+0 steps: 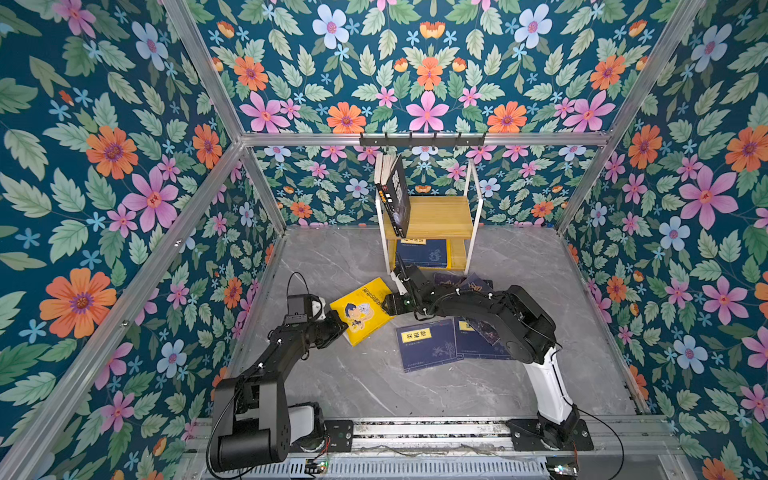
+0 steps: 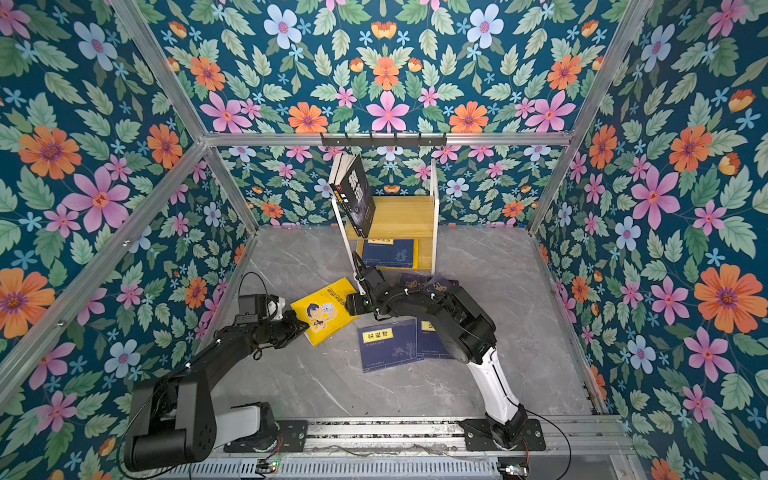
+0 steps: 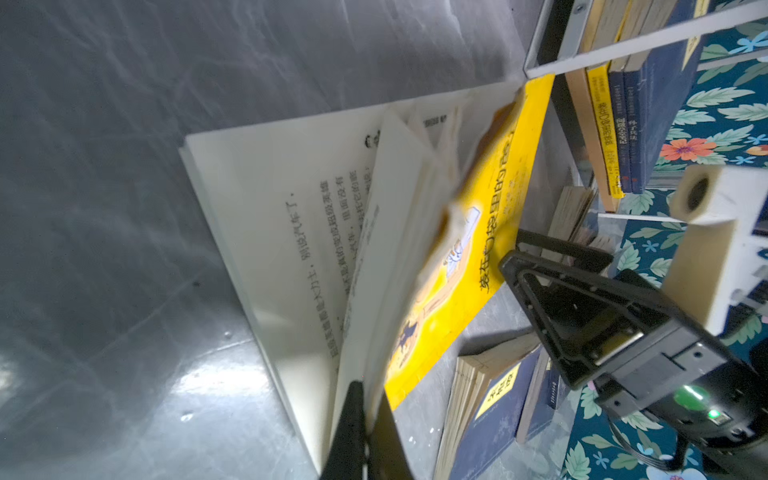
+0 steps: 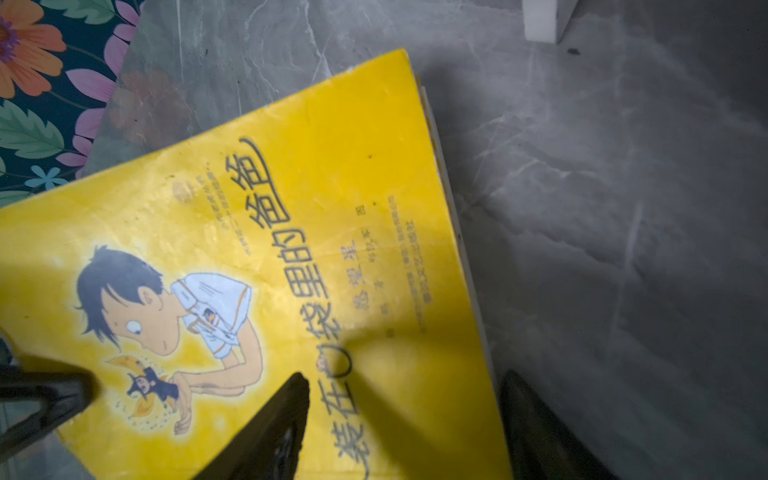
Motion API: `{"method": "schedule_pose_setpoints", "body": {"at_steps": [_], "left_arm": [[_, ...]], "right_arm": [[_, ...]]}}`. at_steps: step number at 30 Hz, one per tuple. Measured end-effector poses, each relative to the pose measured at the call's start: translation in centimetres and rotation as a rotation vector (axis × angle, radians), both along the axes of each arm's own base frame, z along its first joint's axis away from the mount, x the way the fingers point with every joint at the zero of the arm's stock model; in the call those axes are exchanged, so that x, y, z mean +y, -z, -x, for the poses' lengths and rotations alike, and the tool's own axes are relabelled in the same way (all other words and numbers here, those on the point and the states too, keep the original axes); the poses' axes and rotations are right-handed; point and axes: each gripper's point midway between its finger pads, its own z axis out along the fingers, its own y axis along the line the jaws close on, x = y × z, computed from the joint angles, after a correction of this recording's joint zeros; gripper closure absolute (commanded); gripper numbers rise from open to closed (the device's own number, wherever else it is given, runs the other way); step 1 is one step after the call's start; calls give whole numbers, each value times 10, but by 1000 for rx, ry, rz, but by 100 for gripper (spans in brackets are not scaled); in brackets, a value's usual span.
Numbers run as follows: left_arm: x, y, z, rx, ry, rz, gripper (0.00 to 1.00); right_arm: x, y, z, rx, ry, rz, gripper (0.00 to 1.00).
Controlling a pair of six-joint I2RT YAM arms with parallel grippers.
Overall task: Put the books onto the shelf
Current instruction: 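Lift the yellow book's edge with the left gripper while the right gripper grasps its spine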
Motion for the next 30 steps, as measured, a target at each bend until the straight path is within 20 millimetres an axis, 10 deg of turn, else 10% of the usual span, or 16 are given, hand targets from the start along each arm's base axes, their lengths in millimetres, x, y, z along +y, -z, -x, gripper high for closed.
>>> {"method": "schedule_pose_setpoints", "body": {"at_steps": [13, 20, 30], "left_arm": [[-2, -14, -6, -39, 9, 11, 100], [-3, -16, -6, -40, 14, 17, 100], [-3, -15, -6, -33, 12, 20, 100]], "right_arm": [[-27, -41, 33, -239, -138, 45, 17], [19, -32, 81, -643, -547, 204, 15], [54, -7, 79, -1017, -813, 436, 16]]}}
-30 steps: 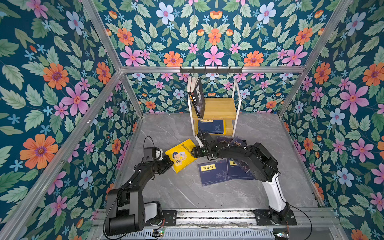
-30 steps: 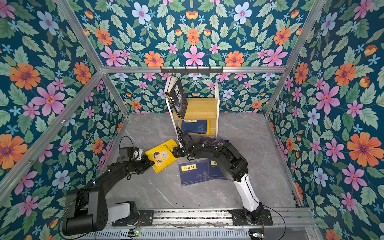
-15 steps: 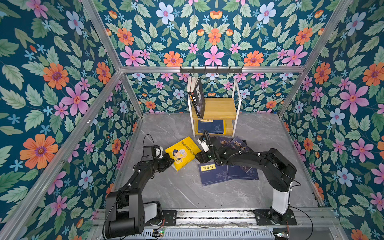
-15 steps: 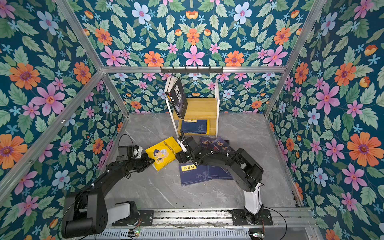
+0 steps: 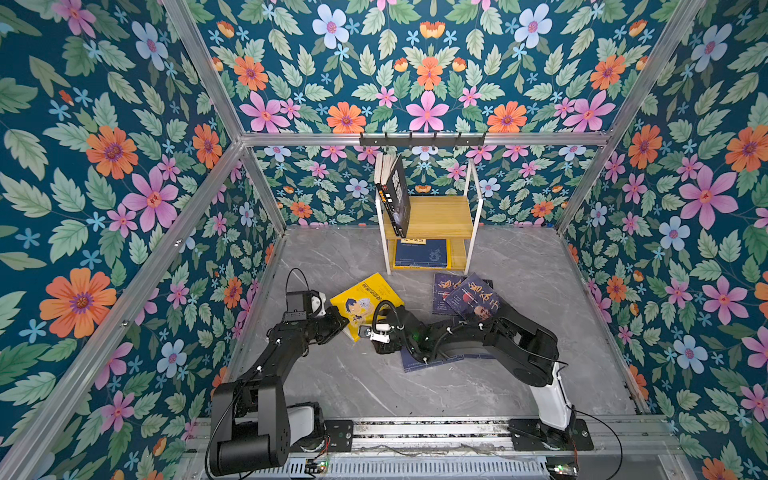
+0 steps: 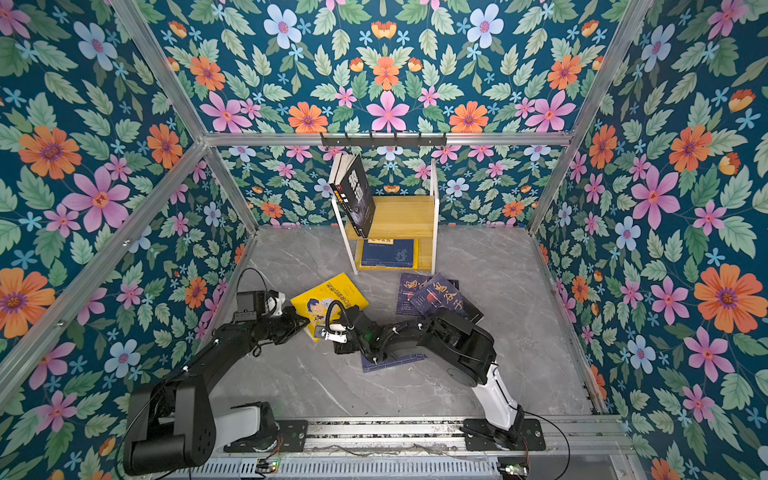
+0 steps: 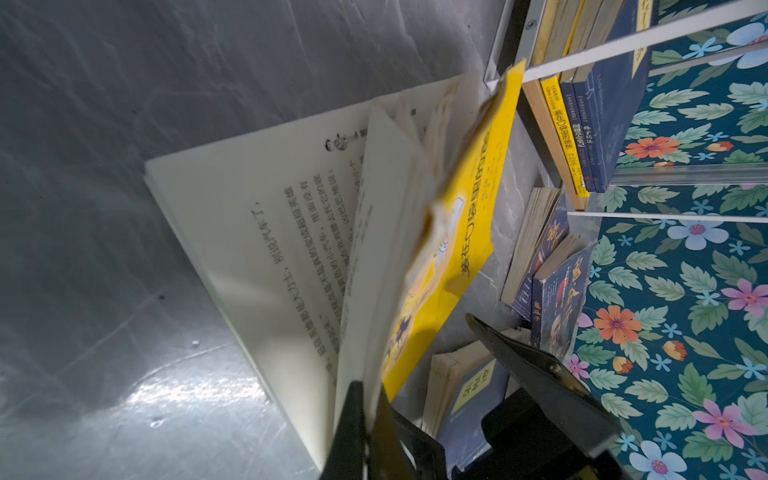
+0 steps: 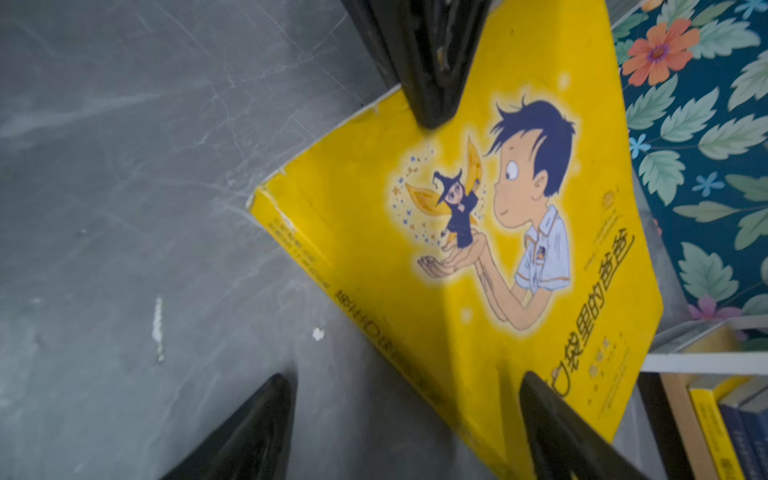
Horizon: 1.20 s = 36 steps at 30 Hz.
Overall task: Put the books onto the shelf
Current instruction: 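Lift the yellow book's edge with the left gripper while the right gripper grasps its spine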
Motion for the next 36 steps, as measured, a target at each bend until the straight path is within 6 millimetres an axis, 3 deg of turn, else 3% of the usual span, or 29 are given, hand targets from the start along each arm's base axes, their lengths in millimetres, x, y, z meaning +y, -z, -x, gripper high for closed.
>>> {"method": "schedule_pose_setpoints", "body": {"at_steps": [7, 13, 16, 19, 24, 36], "left_arm": [[0, 1, 0, 5, 0, 0, 100], [1, 1, -1, 0, -2, -2, 100], [1, 1, -2, -3, -4, -3, 100], [1, 2, -2, -4, -6, -1, 100], [3, 1, -3, -10, -12, -11, 70], [25, -19, -10, -98, -61, -102, 46]], "right_arm": [[10, -3, -22, -190, -8, 2, 21], [18, -3, -28, -307, -43, 19, 29], [20, -1, -30, -354, -62, 32, 38], [20, 4, -30, -385, -76, 52, 61], [17, 6, -31, -470, -105, 104, 100], [12, -10, -29, -469, -103, 84, 100]]}}
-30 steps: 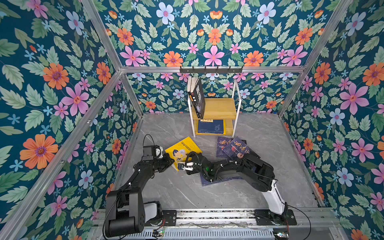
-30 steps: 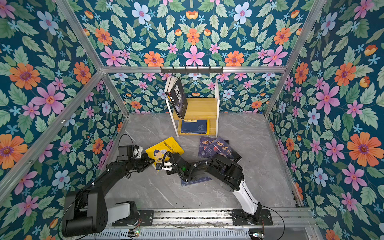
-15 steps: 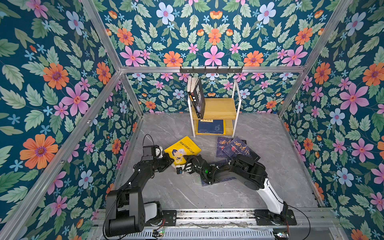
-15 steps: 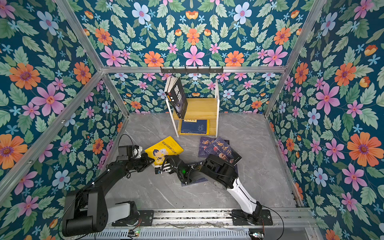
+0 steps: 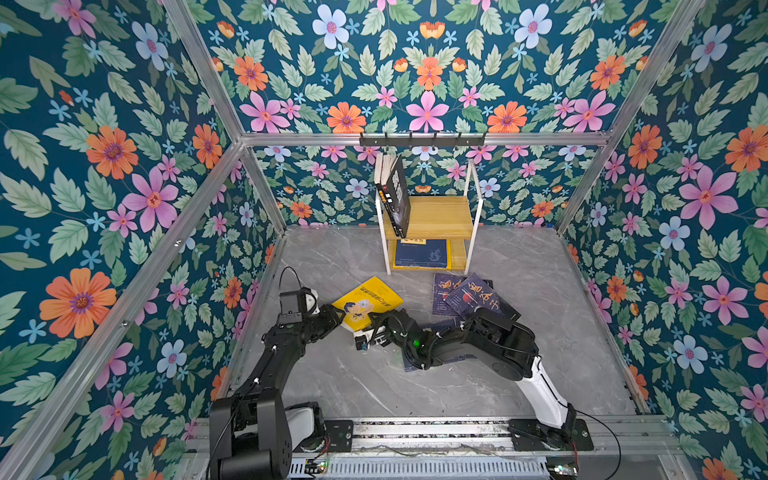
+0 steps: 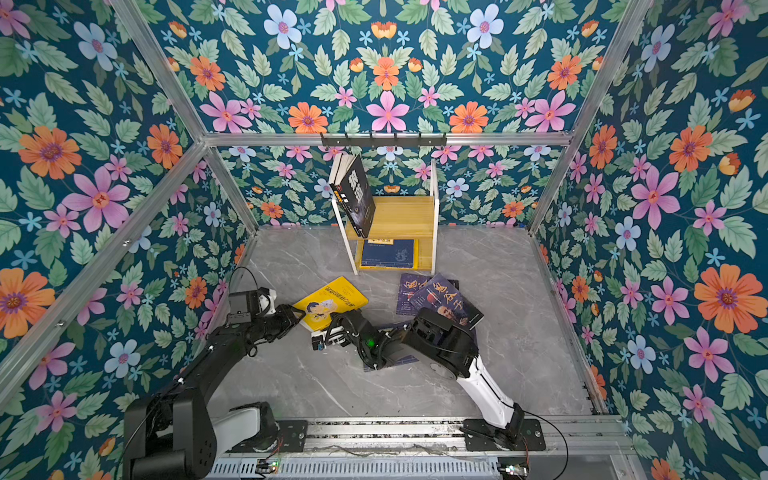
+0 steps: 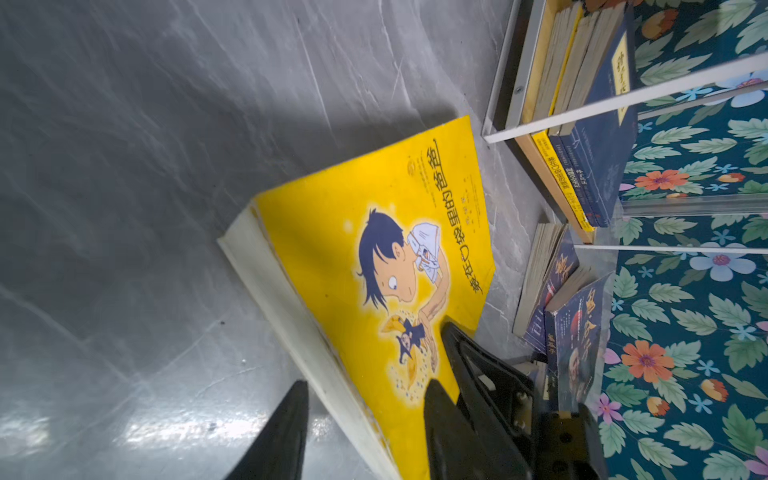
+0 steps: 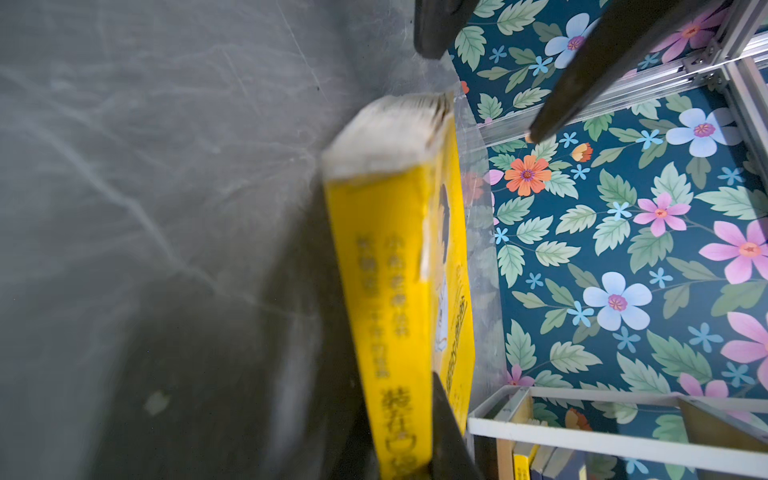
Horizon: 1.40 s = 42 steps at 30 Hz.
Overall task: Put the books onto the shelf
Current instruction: 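Lift the yellow book's edge with the left gripper while the right gripper grasps its spine, then raise the yellow book upright with the right gripper while the left gripper withdraws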
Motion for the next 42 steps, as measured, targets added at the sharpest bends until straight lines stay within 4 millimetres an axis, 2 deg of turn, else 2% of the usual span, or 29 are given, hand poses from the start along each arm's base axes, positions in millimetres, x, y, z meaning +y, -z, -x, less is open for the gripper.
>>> {"method": "schedule_pose_setpoints", "body": {"at_steps": [3, 7, 11, 16, 23, 26, 30, 33, 36, 42], "left_arm": [[7, -18, -8, -50, 9, -54, 39], [19, -65, -30, -185, 38, -178, 30], [30, -108, -44, -303, 60, -311, 22], [39, -144, -47, -414, 62, -427, 19], [38, -201, -63, -562, 105, -500, 16], [36, -214, -68, -599, 130, -518, 14], [32, -220, -75, -621, 165, -524, 12], [27, -227, -82, -647, 205, -524, 11], [24, -242, -91, -690, 233, -535, 8], [19, -254, -82, -763, 263, -577, 5]], "right_arm": [[-4, -6, 3, 21, -3, -3, 100], [-15, -25, 5, 52, 13, -42, 100], [-25, -55, 5, 81, 31, -106, 100], [-34, -93, 10, 134, 37, -197, 100], [-56, -144, 13, 271, 64, -337, 100], [-68, -162, 17, 343, 88, -404, 100], [-80, -187, 27, 425, 104, -495, 100], [-90, -197, 33, 479, 127, -542, 100], [-103, -202, 37, 528, 158, -567, 100], [-139, -229, 39, 591, 225, -702, 100]]}}
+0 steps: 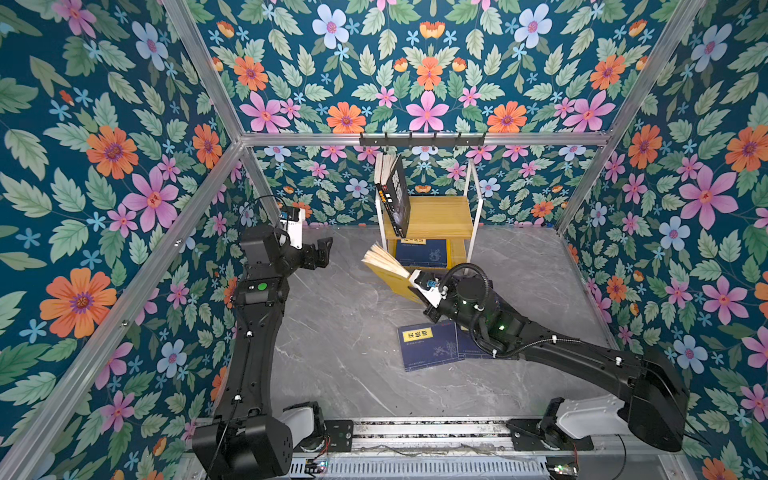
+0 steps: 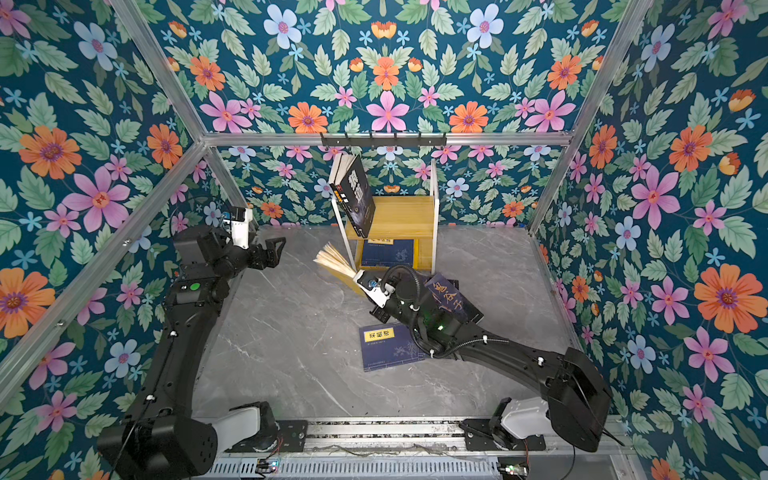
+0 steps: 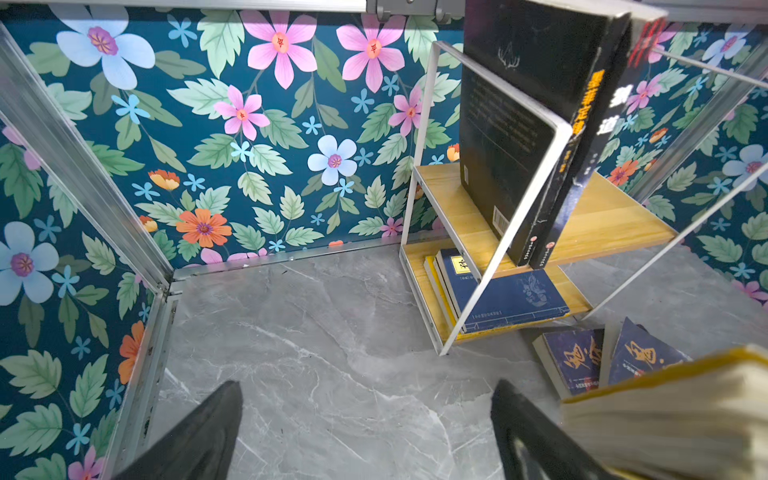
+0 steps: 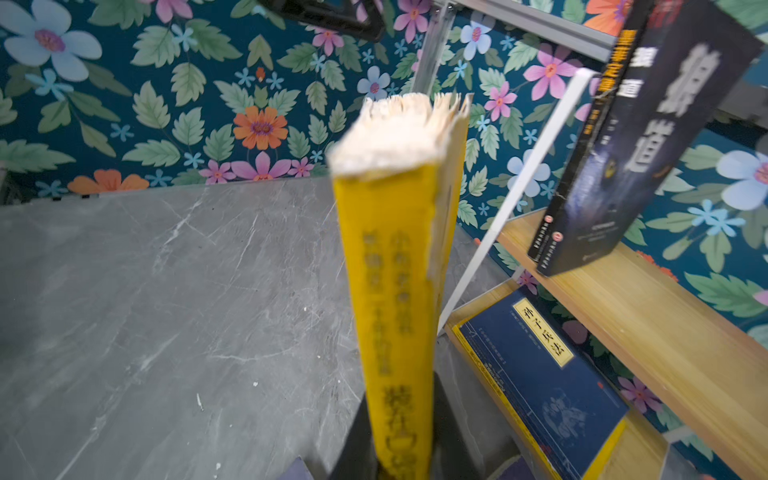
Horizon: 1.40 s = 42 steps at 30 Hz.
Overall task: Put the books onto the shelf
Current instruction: 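Raise the yellow book upright with the right gripper while the left gripper withdraws, then carry the yellow book to the upper shelf and stand it beside the black books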
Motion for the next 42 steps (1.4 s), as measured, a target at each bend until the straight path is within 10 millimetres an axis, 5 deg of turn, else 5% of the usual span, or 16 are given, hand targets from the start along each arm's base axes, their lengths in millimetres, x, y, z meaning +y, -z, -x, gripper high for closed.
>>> {"method": "schedule_pose_setpoints", "body": {"at_steps": [5, 17, 31, 37, 42], "left_arm": [[-7, -5, 16, -47, 31, 2, 4], [-35, 17, 56, -98, 195, 18, 1], [-46, 56, 66, -120, 279, 239, 0], [-44, 60, 73, -147, 297, 290, 0], [-40, 58, 76, -165, 294, 299, 0]], "right_arm": [[-23, -26, -8, 53, 95, -93, 100], [-39, -80, -25, 105, 209, -241, 100], [-78, -92, -44, 121, 397, -281, 100], [-101, -120, -62, 101, 485, -365, 100], [-96, -127, -87, 102, 510, -386, 100]]}}
